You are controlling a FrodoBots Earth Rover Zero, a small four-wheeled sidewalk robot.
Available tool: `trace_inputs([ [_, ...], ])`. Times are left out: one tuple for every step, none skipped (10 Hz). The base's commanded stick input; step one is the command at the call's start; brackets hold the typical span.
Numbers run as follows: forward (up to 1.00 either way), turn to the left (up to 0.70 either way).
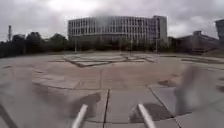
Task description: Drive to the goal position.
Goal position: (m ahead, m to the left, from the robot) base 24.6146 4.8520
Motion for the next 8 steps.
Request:
trace_inputs([
  [1.0, -0.27],
  [1.0, -0.27],
  [1.0, -0.27],
  [1.0, -0.27],
  [1.0, 0.0],
  [1.0, 0.0],
  [1.0, 0.0],
  [1.0, 0.0],
])
